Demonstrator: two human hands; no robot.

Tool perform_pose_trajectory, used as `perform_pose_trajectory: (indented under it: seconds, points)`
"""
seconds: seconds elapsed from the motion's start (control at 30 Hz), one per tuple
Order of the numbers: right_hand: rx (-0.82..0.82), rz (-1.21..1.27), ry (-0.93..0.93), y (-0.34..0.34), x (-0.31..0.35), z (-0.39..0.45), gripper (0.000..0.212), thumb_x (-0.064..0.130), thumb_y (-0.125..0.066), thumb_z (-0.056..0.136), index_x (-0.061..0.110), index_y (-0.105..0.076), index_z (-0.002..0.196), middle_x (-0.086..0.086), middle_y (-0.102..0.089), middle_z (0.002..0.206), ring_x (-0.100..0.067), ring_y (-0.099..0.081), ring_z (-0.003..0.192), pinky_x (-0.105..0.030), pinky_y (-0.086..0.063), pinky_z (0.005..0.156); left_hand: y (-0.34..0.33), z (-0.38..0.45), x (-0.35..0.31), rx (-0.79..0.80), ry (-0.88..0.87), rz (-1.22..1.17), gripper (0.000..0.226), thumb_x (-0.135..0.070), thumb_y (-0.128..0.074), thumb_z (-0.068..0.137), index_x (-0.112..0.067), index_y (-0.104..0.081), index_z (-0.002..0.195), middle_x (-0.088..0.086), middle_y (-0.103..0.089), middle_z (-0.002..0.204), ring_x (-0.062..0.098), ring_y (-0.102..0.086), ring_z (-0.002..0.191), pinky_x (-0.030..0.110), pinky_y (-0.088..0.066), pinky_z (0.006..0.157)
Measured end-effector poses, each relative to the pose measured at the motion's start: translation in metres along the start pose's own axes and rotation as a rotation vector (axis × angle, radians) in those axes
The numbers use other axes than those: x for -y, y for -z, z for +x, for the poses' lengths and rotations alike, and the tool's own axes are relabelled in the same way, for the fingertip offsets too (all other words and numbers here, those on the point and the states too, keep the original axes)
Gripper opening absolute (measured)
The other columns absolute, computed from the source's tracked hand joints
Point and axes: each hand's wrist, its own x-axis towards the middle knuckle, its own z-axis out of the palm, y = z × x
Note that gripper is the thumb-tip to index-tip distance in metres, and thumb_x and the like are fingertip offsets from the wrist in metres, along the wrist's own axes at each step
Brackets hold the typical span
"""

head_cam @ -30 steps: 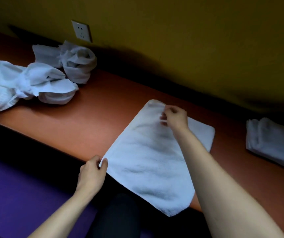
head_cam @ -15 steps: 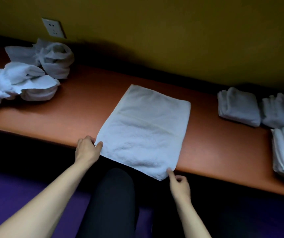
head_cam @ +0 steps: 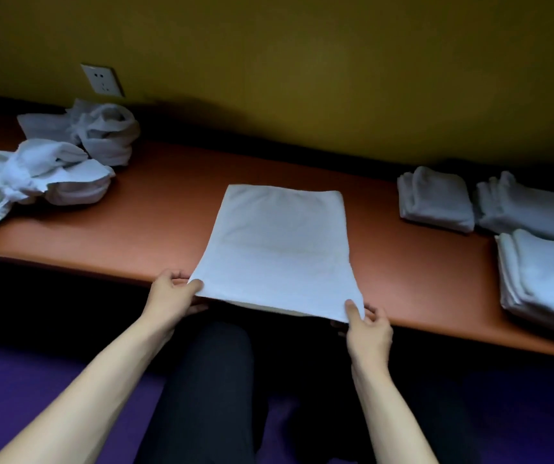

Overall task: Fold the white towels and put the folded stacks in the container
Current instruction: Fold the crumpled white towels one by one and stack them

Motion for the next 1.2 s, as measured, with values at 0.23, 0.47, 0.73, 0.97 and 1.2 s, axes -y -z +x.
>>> perform_pose_trajectory:
  seconds: [0.23, 0.47, 0.73, 0.97, 1.2]
  points:
    - [0.027, 0.145, 0.001, 0.038, 0.003, -0.014, 0.019, 0.026, -0.072, 0.091, 0.012, -0.067, 0.103, -0.006, -0.066, 0.074, -0.012, -0.061, 0.046, -0.020, -0.051, 0.049, 0.006, -0.059, 0.018, 0.061, -0.096, -0.037, 0.019, -0.001, -0.055, 0.096, -0.012, -0.069, 0.102, 0.011, -0.069, 0.095, 0.019, -0.063, 0.068, 0.026, -0.055, 0.055]
    - [0.291, 0.375, -0.040, 0.038, 0.030, 0.002, 0.055, 0.043, -0.083, 0.057, 0.018, -0.062, 0.101, 0.001, -0.074, 0.085, -0.009, -0.070, 0.063, -0.016, -0.051, 0.056, 0.010, -0.060, 0.015, 0.281, -0.167, -0.049, 0.053, 0.011, -0.069, 0.071, -0.011, -0.065, 0.120, 0.008, -0.069, 0.107, 0.012, -0.067, 0.077, 0.019, -0.055, 0.064]
    - [0.217, -0.079, 0.249, 0.000, 0.061, 0.082, 0.011, 0.014, -0.065, 0.095, 0.016, -0.065, 0.084, 0.004, -0.068, 0.056, -0.004, -0.051, 0.042, -0.020, -0.044, 0.049, -0.017, 0.001, -0.022, 0.019, -0.428, 0.451, 0.036, -0.033, -0.060, 0.099, -0.011, -0.061, 0.070, -0.004, -0.058, 0.051, 0.005, -0.048, 0.043, 0.027, -0.040, 0.054]
    - [0.110, -0.389, 0.459, -0.048, 0.081, 0.167, 0.030, 0.035, -0.071, 0.088, 0.013, -0.065, 0.069, 0.004, -0.049, 0.057, -0.008, -0.039, 0.052, -0.029, -0.031, 0.052, -0.049, 0.074, -0.061, -0.197, -0.589, 0.679, 0.047, -0.047, -0.059, 0.093, -0.007, -0.060, 0.068, 0.009, -0.061, 0.057, 0.032, -0.061, 0.064, 0.037, -0.043, 0.060]
    - [0.081, -0.483, 0.396, -0.086, 0.058, 0.209, 0.019, 0.036, -0.070, 0.086, 0.018, -0.067, 0.079, 0.005, -0.061, 0.063, -0.020, -0.060, 0.066, -0.031, -0.045, 0.063, -0.079, 0.128, -0.049, -0.207, -0.437, 0.605, 0.025, -0.048, -0.059, 0.091, -0.023, -0.062, 0.088, -0.011, -0.072, 0.063, 0.015, -0.070, 0.064, 0.039, -0.059, 0.077]
